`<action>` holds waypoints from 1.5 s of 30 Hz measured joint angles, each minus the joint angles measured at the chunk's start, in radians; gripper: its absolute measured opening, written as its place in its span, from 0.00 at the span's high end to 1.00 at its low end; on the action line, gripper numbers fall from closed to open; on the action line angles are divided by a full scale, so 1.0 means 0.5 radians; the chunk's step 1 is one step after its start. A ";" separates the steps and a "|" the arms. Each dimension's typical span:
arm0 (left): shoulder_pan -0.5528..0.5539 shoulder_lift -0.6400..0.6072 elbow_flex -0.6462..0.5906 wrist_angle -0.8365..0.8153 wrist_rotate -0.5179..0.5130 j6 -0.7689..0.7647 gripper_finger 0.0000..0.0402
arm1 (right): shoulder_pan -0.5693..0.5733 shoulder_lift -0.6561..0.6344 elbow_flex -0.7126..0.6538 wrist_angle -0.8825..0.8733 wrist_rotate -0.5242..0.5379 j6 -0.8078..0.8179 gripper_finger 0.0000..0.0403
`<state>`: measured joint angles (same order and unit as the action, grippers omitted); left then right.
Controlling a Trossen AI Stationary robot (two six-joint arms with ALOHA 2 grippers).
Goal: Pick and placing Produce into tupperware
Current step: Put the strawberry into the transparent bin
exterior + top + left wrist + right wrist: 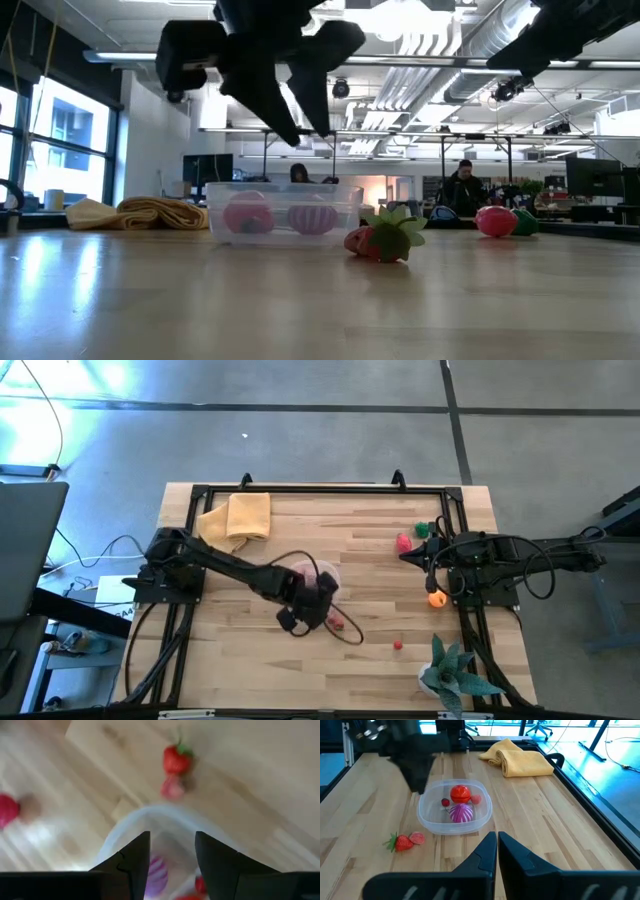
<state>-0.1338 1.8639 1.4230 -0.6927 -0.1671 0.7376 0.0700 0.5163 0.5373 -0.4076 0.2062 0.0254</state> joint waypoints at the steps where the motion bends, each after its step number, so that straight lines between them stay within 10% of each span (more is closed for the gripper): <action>1: -0.011 0.033 0.014 0.018 0.010 0.008 0.63 | 0.000 0.000 0.000 -0.003 0.001 0.000 0.98; 17: -0.012 0.573 0.750 -0.327 0.134 0.209 0.63 | 0.000 0.000 0.000 -0.053 0.000 0.000 0.98; 45: -0.012 0.752 0.762 -0.293 0.300 0.311 0.63 | 0.000 0.000 0.000 -0.089 0.000 0.000 0.98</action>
<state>-0.1398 2.2399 1.8038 -0.8394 -0.0169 0.8929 0.0700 0.5166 0.5373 -0.4520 0.2062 0.0254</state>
